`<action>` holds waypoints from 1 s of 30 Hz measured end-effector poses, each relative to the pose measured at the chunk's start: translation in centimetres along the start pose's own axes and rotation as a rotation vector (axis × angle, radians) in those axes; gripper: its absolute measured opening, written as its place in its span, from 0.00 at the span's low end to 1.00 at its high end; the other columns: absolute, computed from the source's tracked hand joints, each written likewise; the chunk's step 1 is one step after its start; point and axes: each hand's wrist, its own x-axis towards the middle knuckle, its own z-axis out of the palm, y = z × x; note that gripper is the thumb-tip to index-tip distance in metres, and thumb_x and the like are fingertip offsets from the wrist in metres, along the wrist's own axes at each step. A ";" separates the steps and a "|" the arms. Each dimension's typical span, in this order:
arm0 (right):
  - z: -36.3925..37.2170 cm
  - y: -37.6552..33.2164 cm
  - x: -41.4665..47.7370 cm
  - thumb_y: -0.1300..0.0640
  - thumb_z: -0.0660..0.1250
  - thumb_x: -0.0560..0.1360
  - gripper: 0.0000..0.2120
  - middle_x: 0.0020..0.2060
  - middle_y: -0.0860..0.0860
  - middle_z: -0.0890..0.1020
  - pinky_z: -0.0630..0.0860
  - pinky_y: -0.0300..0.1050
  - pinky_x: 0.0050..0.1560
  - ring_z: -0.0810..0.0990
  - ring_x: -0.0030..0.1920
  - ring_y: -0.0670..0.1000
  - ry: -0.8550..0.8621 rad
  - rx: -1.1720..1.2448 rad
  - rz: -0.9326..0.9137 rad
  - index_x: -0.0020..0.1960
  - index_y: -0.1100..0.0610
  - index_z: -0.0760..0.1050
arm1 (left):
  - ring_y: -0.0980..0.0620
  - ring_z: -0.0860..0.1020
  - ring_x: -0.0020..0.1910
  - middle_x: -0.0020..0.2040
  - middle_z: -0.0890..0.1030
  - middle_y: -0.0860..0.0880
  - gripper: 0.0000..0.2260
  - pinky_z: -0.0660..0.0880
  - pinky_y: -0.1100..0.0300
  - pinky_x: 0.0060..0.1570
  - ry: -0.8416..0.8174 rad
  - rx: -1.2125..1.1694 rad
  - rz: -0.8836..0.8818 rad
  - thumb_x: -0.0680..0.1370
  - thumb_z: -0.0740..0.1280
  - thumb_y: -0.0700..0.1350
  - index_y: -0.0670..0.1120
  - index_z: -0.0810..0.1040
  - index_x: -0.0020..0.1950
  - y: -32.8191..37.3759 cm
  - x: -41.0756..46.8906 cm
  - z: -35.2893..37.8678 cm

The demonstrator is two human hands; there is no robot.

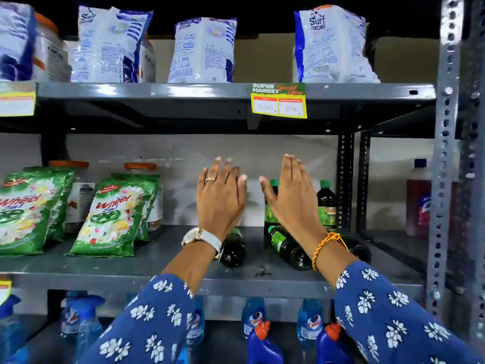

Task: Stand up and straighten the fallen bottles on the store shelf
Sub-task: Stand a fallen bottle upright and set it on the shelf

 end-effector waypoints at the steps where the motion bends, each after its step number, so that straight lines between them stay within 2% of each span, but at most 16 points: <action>1: 0.7 -0.7 -0.2 0.42 0.54 0.78 0.32 0.68 0.62 0.69 0.67 0.50 0.66 0.67 0.69 0.60 -0.055 0.053 0.023 0.72 0.64 0.58 | 0.42 0.73 0.63 0.59 0.79 0.42 0.21 0.66 0.46 0.62 -0.025 -0.014 -0.011 0.80 0.50 0.49 0.41 0.79 0.55 -1.0 -1.2 -0.1; 2: 1.1 -1.5 -0.5 0.43 0.56 0.78 0.29 0.63 0.62 0.73 0.72 0.51 0.60 0.72 0.64 0.60 -0.126 0.093 0.046 0.68 0.64 0.64 | 0.41 0.77 0.57 0.54 0.81 0.41 0.21 0.71 0.47 0.56 -0.052 -0.023 -0.015 0.80 0.50 0.48 0.40 0.80 0.51 -2.0 -2.5 -0.2; 4: 2.1 -3.3 -1.4 0.45 0.59 0.77 0.22 0.54 0.61 0.78 0.73 0.48 0.48 0.77 0.56 0.61 -0.323 0.115 0.097 0.57 0.64 0.72 | 0.41 0.79 0.41 0.40 0.81 0.41 0.19 0.75 0.51 0.43 -0.125 -0.040 -0.053 0.79 0.51 0.47 0.42 0.79 0.41 -4.5 -6.5 -0.1; 6: 3.6 -5.0 -2.2 0.44 0.62 0.75 0.22 0.52 0.62 0.80 0.72 0.48 0.47 0.77 0.55 0.62 -0.473 0.100 0.122 0.53 0.64 0.74 | 0.43 0.77 0.34 0.34 0.79 0.44 0.19 0.74 0.53 0.39 -0.185 -0.035 -0.059 0.79 0.51 0.46 0.44 0.77 0.36 -6.7 -10.0 0.0; 9: 6.9 -7.2 -2.7 0.38 0.63 0.72 0.27 0.56 0.59 0.78 0.71 0.50 0.52 0.72 0.60 0.61 -0.557 -0.084 0.121 0.56 0.61 0.74 | 0.45 0.77 0.30 0.30 0.79 0.47 0.19 0.72 0.55 0.34 -0.237 0.050 -0.056 0.78 0.52 0.47 0.45 0.76 0.32 -9.7 -14.0 -0.2; 11: 9.0 -8.6 -2.3 0.34 0.63 0.69 0.31 0.57 0.56 0.77 0.67 0.50 0.48 0.70 0.61 0.59 -0.636 -0.212 0.144 0.60 0.58 0.72 | 0.45 0.77 0.27 0.29 0.79 0.48 0.19 0.70 0.57 0.29 -0.219 0.087 -0.038 0.78 0.53 0.47 0.46 0.78 0.33 -11.2 -15.8 0.0; 13: 11.3 -9.8 -1.7 0.34 0.66 0.68 0.32 0.57 0.54 0.76 0.66 0.49 0.45 0.69 0.61 0.59 -0.738 -0.349 0.210 0.61 0.57 0.71 | 0.45 0.77 0.28 0.31 0.80 0.48 0.17 0.69 0.57 0.29 -0.191 0.098 -0.017 0.77 0.54 0.47 0.47 0.80 0.36 -11.8 -16.5 0.4; 15: 13.4 -10.5 -1.8 0.41 0.67 0.70 0.27 0.55 0.54 0.76 0.68 0.49 0.46 0.70 0.59 0.59 -0.765 -0.474 0.288 0.60 0.58 0.71 | 0.45 0.77 0.28 0.31 0.80 0.48 0.16 0.67 0.56 0.30 -0.154 0.093 -0.046 0.76 0.55 0.46 0.47 0.79 0.36 -12.0 -16.6 1.0; 17: 14.7 -10.7 -2.6 0.53 0.64 0.74 0.18 0.56 0.55 0.77 0.71 0.49 0.50 0.72 0.58 0.59 -0.723 -0.586 0.279 0.62 0.59 0.72 | 0.45 0.77 0.29 0.31 0.80 0.48 0.15 0.67 0.56 0.31 -0.137 0.074 -0.077 0.76 0.56 0.45 0.46 0.79 0.35 -11.8 -16.6 1.2; 18: 14.8 -10.5 -3.0 0.57 0.63 0.74 0.17 0.57 0.55 0.78 0.71 0.49 0.51 0.72 0.58 0.59 -0.686 -0.583 0.254 0.62 0.59 0.73 | 0.45 0.77 0.30 0.31 0.80 0.48 0.15 0.67 0.56 0.31 -0.141 0.066 -0.081 0.76 0.56 0.45 0.46 0.79 0.34 -11.8 -16.7 1.3; 19: 14.8 -10.0 -3.2 0.57 0.63 0.74 0.16 0.57 0.55 0.78 0.72 0.48 0.51 0.73 0.59 0.59 -0.644 -0.543 0.221 0.61 0.58 0.73 | 0.45 0.77 0.30 0.31 0.80 0.48 0.15 0.67 0.57 0.32 -0.149 0.060 -0.081 0.75 0.56 0.45 0.46 0.79 0.34 -11.8 -16.7 1.3; 21: 13.8 -8.6 -3.4 0.50 0.67 0.72 0.19 0.56 0.55 0.79 0.72 0.47 0.51 0.75 0.59 0.59 -0.540 -0.354 0.213 0.60 0.58 0.74 | 0.45 0.77 0.30 0.31 0.80 0.48 0.15 0.67 0.56 0.33 -0.173 0.054 -0.086 0.75 0.56 0.45 0.46 0.79 0.34 -11.9 -16.7 1.2; 23: 13.1 -7.3 -3.8 0.42 0.68 0.69 0.25 0.54 0.59 0.80 0.73 0.49 0.51 0.77 0.57 0.61 -0.432 -0.078 0.306 0.57 0.59 0.74 | 0.45 0.77 0.31 0.31 0.80 0.47 0.15 0.66 0.55 0.33 -0.179 0.048 -0.083 0.76 0.56 0.45 0.46 0.78 0.35 -11.9 -16.8 1.3; 25: 13.2 -6.7 -4.7 0.38 0.67 0.68 0.28 0.52 0.61 0.81 0.73 0.52 0.50 0.78 0.55 0.63 -0.349 0.171 0.377 0.56 0.59 0.71 | 0.44 0.77 0.30 0.31 0.80 0.47 0.15 0.65 0.55 0.33 -0.167 0.045 -0.084 0.76 0.55 0.45 0.45 0.78 0.34 -11.8 -16.8 1.3; 27: 13.5 -6.5 -5.7 0.39 0.68 0.68 0.29 0.52 0.60 0.81 0.73 0.51 0.52 0.77 0.56 0.63 -0.322 0.352 0.401 0.58 0.59 0.68 | 0.45 0.76 0.30 0.31 0.80 0.47 0.15 0.65 0.56 0.33 -0.141 0.051 -0.084 0.75 0.55 0.45 0.45 0.78 0.34 -11.8 -16.8 1.2; 30: 13.4 -6.3 -6.1 0.46 0.69 0.71 0.28 0.56 0.57 0.79 0.68 0.44 0.48 0.76 0.58 0.59 -0.359 0.487 0.407 0.63 0.60 0.66 | 0.45 0.77 0.30 0.31 0.80 0.47 0.15 0.64 0.56 0.33 -0.132 0.053 -0.079 0.75 0.55 0.45 0.45 0.79 0.35 -11.8 -16.9 1.3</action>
